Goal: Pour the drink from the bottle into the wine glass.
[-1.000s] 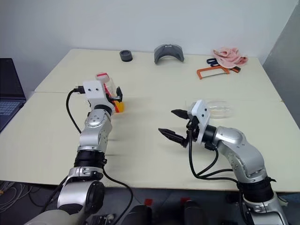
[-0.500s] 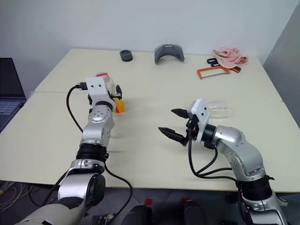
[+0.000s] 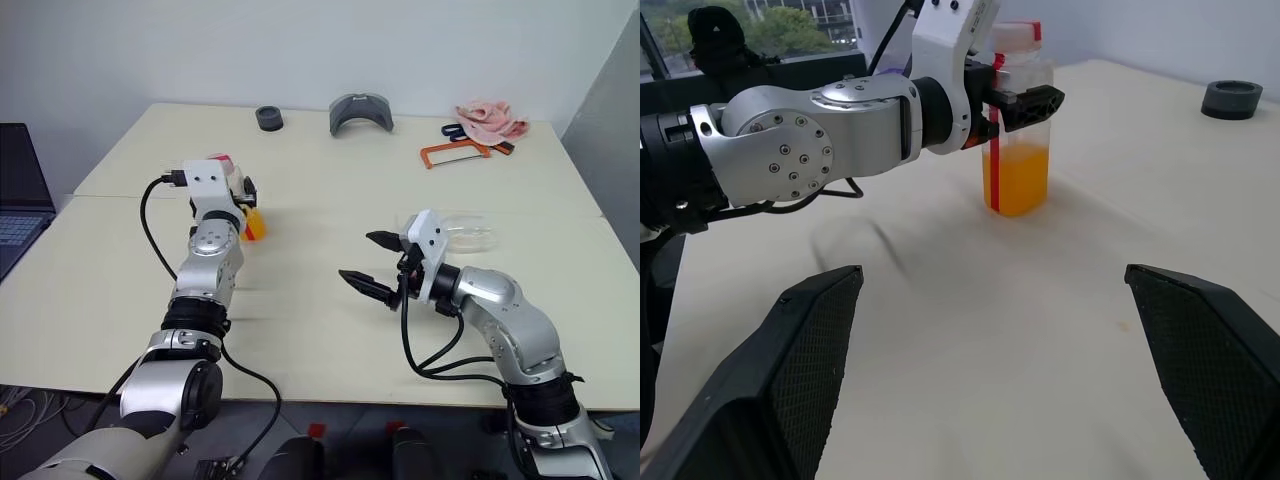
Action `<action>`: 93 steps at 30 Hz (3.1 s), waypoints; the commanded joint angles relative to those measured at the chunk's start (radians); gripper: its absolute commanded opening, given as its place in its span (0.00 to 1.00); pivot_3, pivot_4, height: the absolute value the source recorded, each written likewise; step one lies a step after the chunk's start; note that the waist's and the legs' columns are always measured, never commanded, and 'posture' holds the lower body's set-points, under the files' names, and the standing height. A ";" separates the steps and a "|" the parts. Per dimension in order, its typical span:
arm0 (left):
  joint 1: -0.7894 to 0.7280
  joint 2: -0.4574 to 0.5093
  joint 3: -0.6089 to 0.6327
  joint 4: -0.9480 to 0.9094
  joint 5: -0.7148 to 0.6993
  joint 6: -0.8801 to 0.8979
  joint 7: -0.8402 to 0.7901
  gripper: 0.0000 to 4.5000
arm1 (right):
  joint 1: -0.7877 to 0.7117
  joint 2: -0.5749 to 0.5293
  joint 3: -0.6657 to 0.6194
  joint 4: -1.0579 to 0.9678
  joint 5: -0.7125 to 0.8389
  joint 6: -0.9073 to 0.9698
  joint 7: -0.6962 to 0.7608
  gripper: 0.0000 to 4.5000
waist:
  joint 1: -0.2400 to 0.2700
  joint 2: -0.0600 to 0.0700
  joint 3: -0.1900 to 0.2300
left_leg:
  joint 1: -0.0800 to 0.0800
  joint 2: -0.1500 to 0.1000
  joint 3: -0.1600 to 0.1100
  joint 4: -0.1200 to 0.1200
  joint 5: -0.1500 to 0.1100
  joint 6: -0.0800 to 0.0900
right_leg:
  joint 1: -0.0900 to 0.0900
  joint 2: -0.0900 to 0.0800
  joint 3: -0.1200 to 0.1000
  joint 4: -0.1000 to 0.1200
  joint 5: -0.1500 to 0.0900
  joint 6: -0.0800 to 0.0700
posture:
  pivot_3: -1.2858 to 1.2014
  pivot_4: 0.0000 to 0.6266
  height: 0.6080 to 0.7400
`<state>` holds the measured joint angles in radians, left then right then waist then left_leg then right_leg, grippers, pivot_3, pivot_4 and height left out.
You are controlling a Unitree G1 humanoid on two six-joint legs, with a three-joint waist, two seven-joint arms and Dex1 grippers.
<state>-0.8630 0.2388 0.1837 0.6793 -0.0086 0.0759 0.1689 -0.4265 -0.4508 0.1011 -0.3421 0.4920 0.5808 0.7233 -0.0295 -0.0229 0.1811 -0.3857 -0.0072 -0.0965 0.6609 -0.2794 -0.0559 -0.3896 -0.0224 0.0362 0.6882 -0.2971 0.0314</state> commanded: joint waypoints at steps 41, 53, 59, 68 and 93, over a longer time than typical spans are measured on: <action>0.093 0.066 -0.395 -0.397 -0.346 0.083 -1.449 0.39 | -0.019 -0.039 -0.074 -0.336 0.152 0.234 -0.262 1.00 | -0.003 0.000 0.000 | -0.006 0.000 -0.003 0.001 -0.002 0.003 | -0.001 0.002 -0.001 -0.006 0.001 0.001 | 0.52 0.24 1.00; 0.102 0.062 -0.381 -0.384 -0.319 0.058 -1.448 0.39 | -0.050 -0.025 -0.033 -0.278 0.102 0.205 -0.252 1.00 | -0.003 0.000 0.000 | -0.006 0.000 -0.004 0.001 -0.002 0.003 | -0.001 0.002 -0.002 -0.006 0.001 0.001 | 0.52 0.24 1.00; 0.102 0.060 -0.377 -0.388 -0.317 0.060 -1.447 0.39 | -0.055 -0.010 -0.040 -0.268 0.099 0.193 -0.239 0.63 | -0.003 0.000 0.000 | -0.006 0.000 -0.003 0.001 -0.002 0.003 | -0.001 0.002 -0.002 -0.006 0.001 0.001 | 0.52 0.24 1.00; 0.103 0.078 -0.390 -0.397 -0.321 0.078 -1.489 0.39 | -0.090 -0.136 0.010 -0.184 0.088 0.024 0.099 0.42 | -0.003 0.001 0.000 | -0.006 0.000 -0.003 0.001 -0.002 0.003 | -0.001 0.001 -0.002 -0.006 0.001 0.001 | 0.52 0.24 1.00; 0.039 -0.010 -0.340 -0.330 -0.301 0.068 -1.351 0.39 | 0.124 0.085 -0.014 -0.381 -0.106 0.068 -0.418 0.88 | -0.006 0.001 0.000 | -0.011 0.000 -0.003 0.004 0.000 0.000 | -0.007 0.000 0.000 0.000 0.001 0.001 | 0.52 0.24 1.00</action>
<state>-0.7845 0.2321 -0.1617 0.3813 -0.3000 0.1664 -1.1813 -0.3022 -0.3785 0.0683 -0.7046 0.4324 0.6625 0.3733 -0.0351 -0.0218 0.1814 -0.3968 -0.0077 -0.0988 0.6644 -0.2790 -0.0554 -0.3982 -0.0222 0.0373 0.6904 -0.2960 0.0328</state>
